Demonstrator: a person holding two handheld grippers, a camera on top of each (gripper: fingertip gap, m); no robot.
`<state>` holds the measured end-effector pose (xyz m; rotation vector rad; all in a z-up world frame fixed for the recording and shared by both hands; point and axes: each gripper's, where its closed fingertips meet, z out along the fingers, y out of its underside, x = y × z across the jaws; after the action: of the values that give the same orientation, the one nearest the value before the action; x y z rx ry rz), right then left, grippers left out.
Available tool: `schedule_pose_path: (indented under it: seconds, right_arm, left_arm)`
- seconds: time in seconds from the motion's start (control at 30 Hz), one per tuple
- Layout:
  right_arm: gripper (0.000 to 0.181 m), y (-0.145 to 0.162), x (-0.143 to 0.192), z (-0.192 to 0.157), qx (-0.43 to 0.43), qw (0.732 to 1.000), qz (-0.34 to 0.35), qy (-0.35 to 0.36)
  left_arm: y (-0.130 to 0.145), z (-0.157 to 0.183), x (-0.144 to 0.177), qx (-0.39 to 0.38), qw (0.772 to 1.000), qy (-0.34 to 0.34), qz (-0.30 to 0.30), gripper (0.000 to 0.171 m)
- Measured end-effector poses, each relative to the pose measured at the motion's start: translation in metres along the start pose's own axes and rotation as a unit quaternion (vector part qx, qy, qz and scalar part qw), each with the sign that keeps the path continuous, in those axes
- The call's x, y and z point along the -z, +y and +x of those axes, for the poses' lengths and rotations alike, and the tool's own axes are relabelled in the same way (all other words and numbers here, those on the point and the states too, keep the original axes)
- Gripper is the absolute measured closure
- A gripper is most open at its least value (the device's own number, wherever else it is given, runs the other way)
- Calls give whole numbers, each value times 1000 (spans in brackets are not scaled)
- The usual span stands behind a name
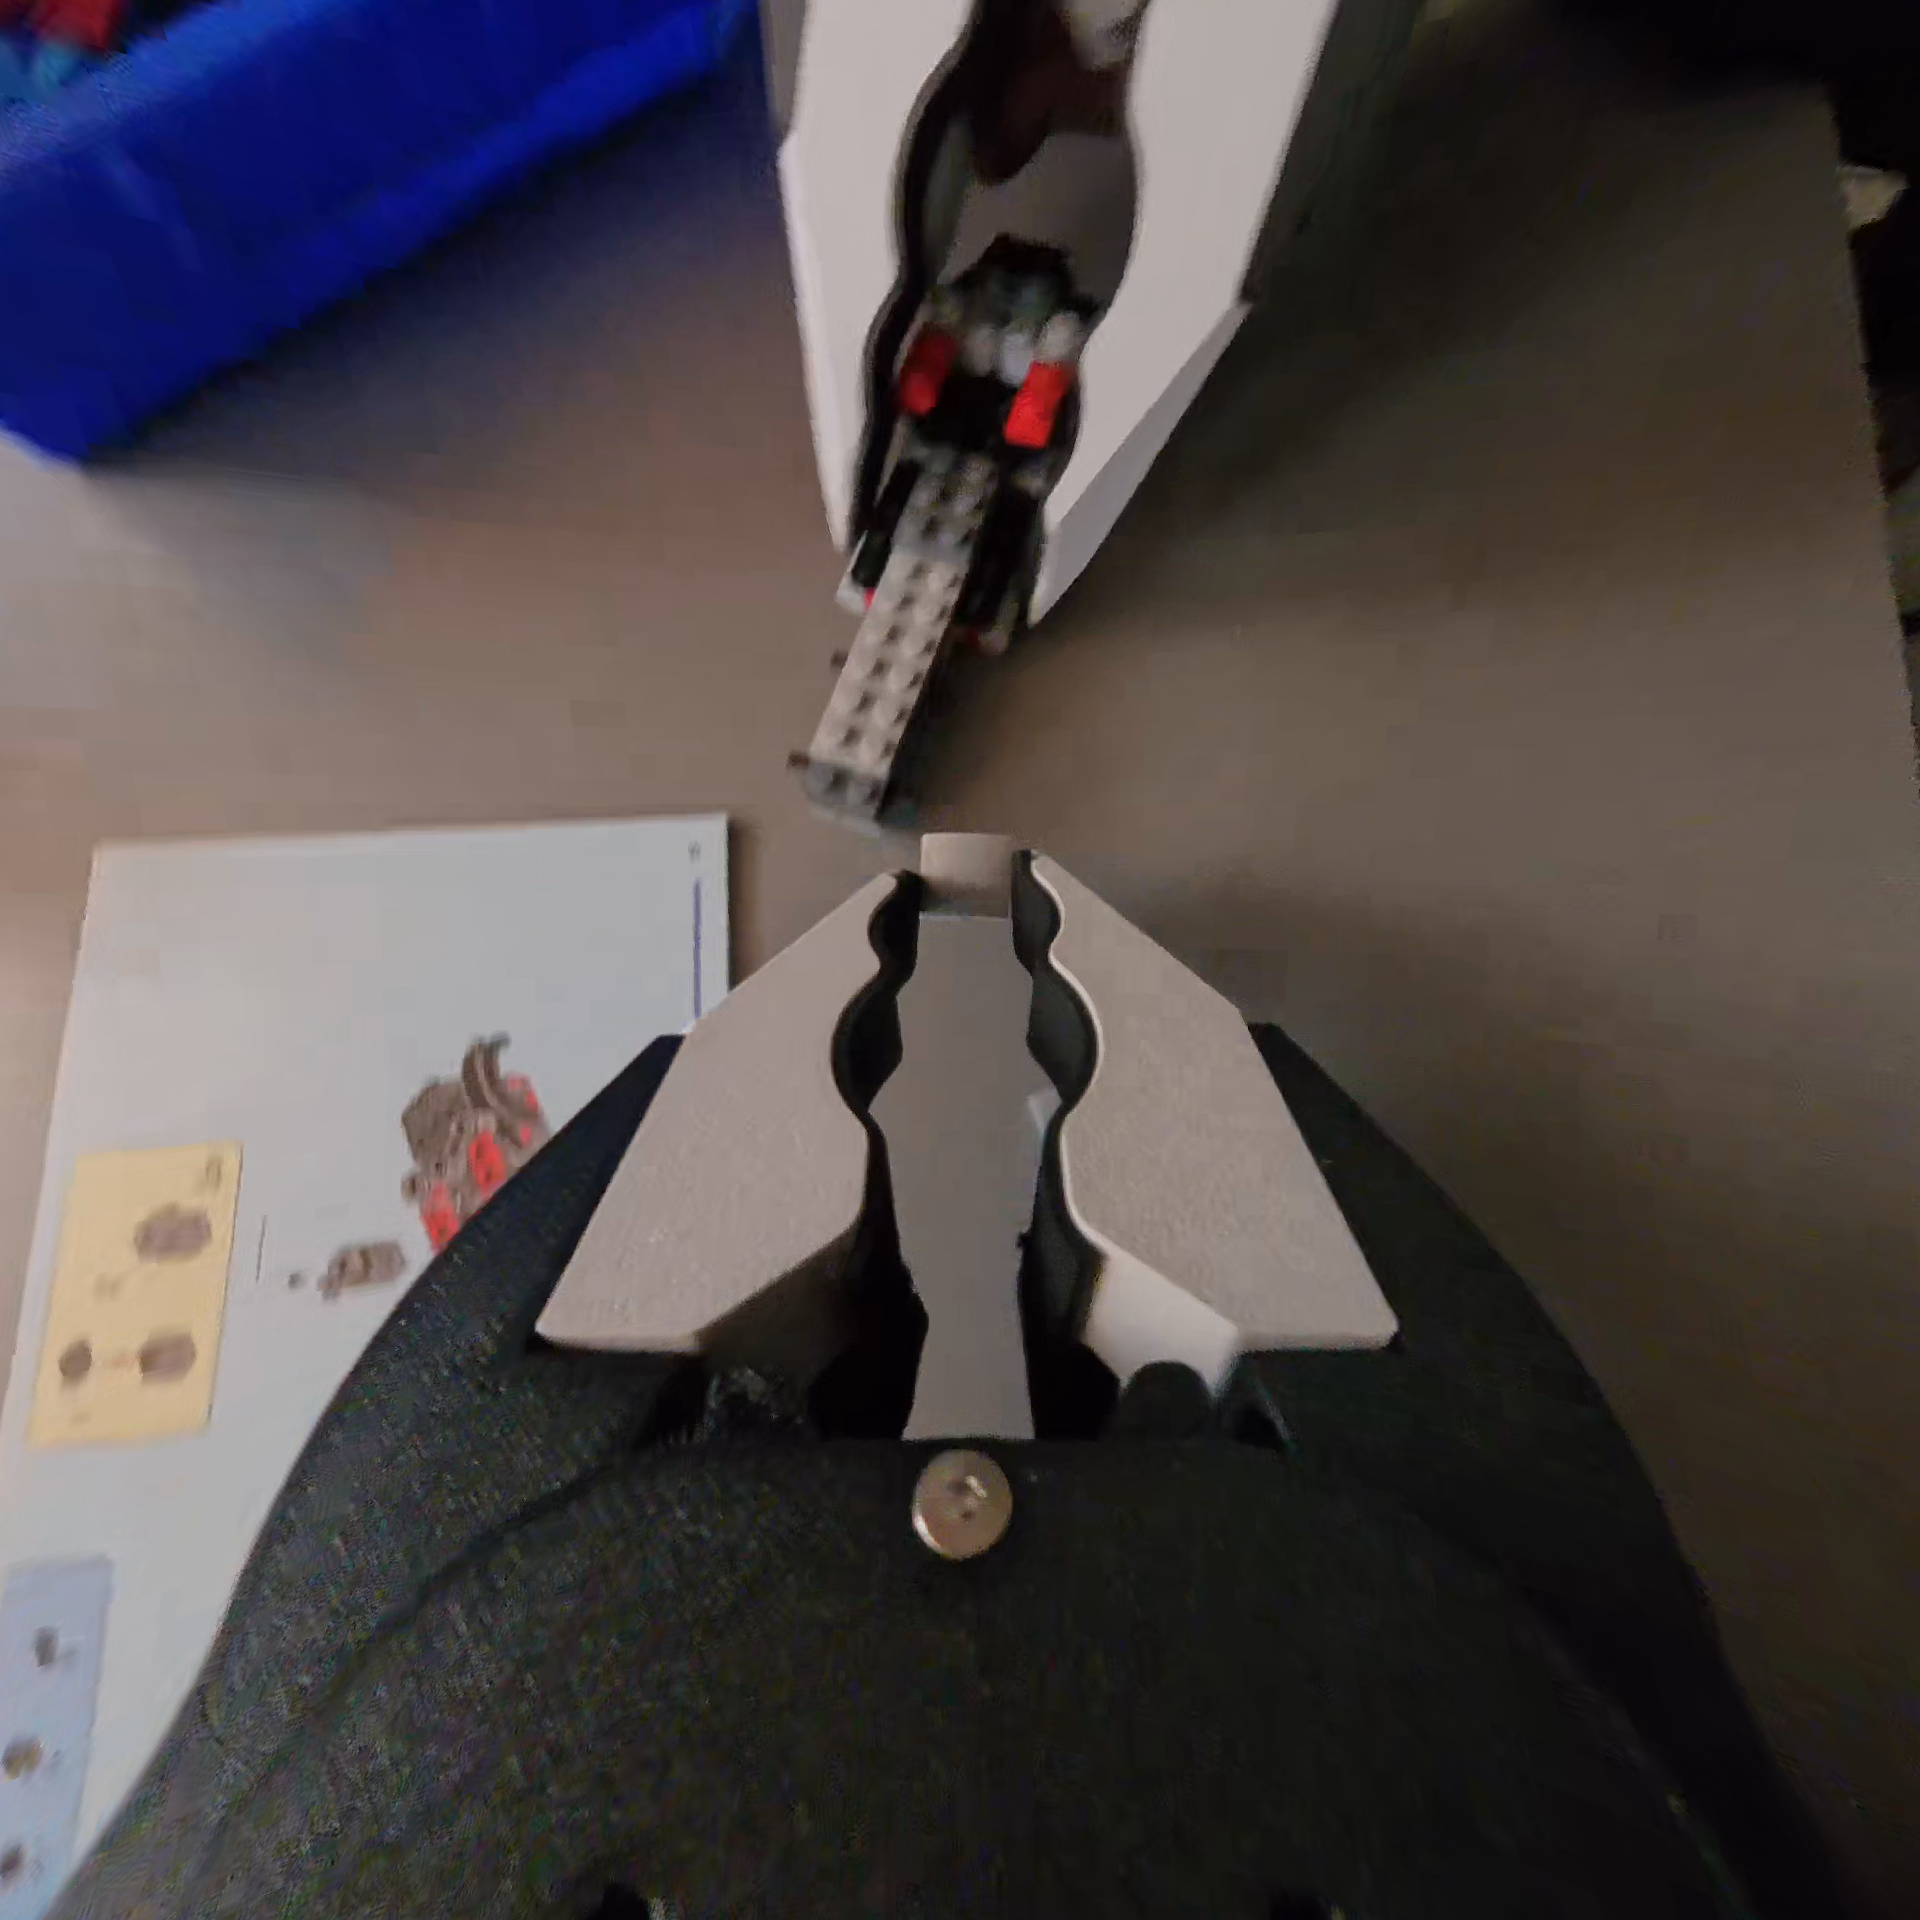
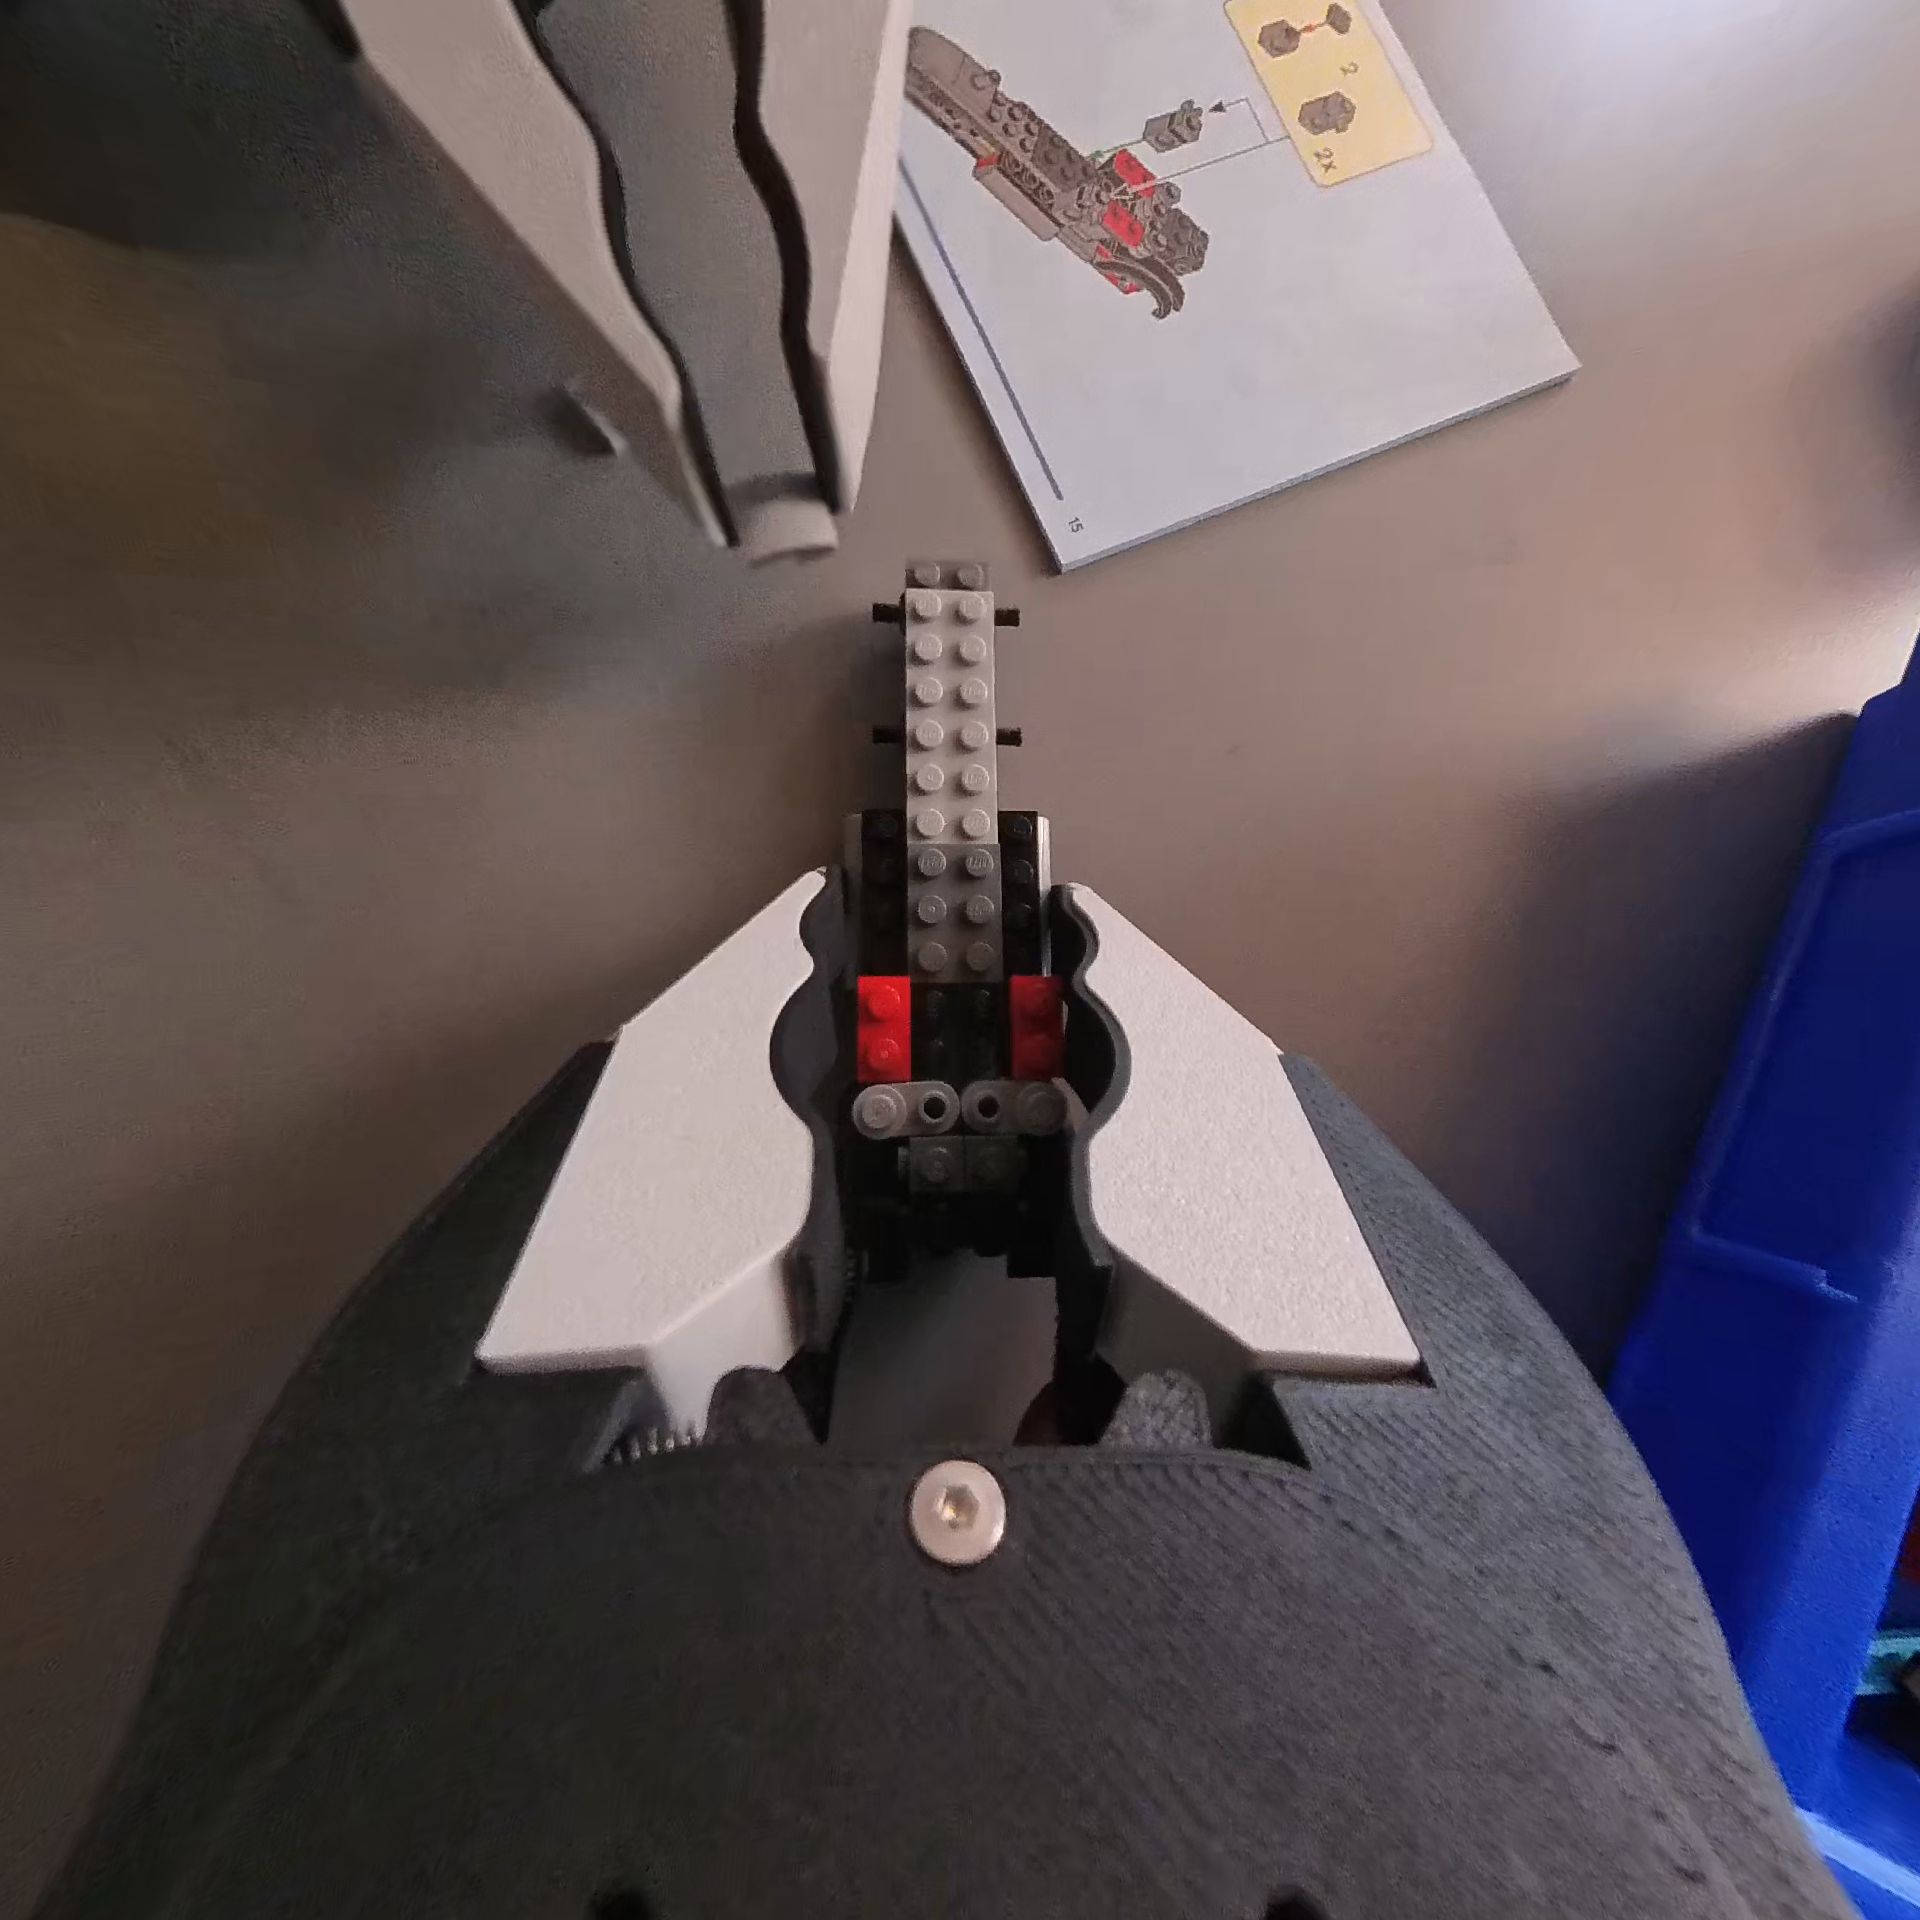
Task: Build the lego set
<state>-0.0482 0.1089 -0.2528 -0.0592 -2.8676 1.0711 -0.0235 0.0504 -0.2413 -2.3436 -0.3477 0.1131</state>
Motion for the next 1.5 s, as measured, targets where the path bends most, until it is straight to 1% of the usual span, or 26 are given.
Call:
schedule_pose_path:
  seconds: [0.1, 0.17, 0.27, 0.5, 0.6, 0.8, 0.93, 1.03, 1.1, 1.17, 1.2, 1.27, 1.37, 1.5]
  right_arm:
    - [140, 0, 0, 0, 0, 1000, -1, 1]
    - [140, 0, 0, 0, 1, 1000, -1, 1]
    - [140, 1, 0, 0, 0, 1000, -2, 0]
    - [140, 1, 0, 0, -1, 1000, -2, 0]
    - [140, 1, 0, 0, -1, 1000, -2, 0]
    - [140, 0, 0, 0, 0, 1000, 0, -1]
    - [140, -1, -1, -1, -1, 1000, 4, -7]
    - [140, -1, -1, -3, 0, 1000, 5, -12]
    - [140, -1, -1, -3, 0, 1000, 6, -13]
    - [140, -1, -1, -3, 0, 1000, 7, -13]
    - [140, -1, -1, -3, 1, 1000, 7, -13]
    - [140, -2, -1, -2, 3, 1000, 9, -11]
    - [140, -3, -2, -2, 5, 1000, 12, -10]
    - [140, -4, -3, -3, 7, 1000, 18, -12]
  left_arm:
    - [19, -8, 2, 48, 998, -9, -37, 153]
    - [21, -6, 4, 57, 998, -3, -39, 153]
    - [25, -3, 7, 47, 998, 2, -49, 148]
    - [23, 13, 10, 37, 998, 39, -42, 149]
    - [19, 18, 10, 20, 998, 49, -34, 150]
    - [14, 0, 14, -45, 999, -8, -14, 148]
    - [20, 3, 9, -77, 997, 13, -24, 142]
    - [24, 1, 5, -91, 995, 15, -37, 142]
    - [21, 2, 4, -95, 995, 22, -34, 142]
    - [21, 6, 2, -102, 993, 36, -35, 152]
    - [21, 8, 1, -106, 993, 40, -35, 153]
    - [19, 10, 1, -99, 993, 51, -29, 154]
    - [8, 10, 8, -77, 995, 60, 8, 154]
    - [-13, -6, 19, -42, 997, 29, 65, 154]
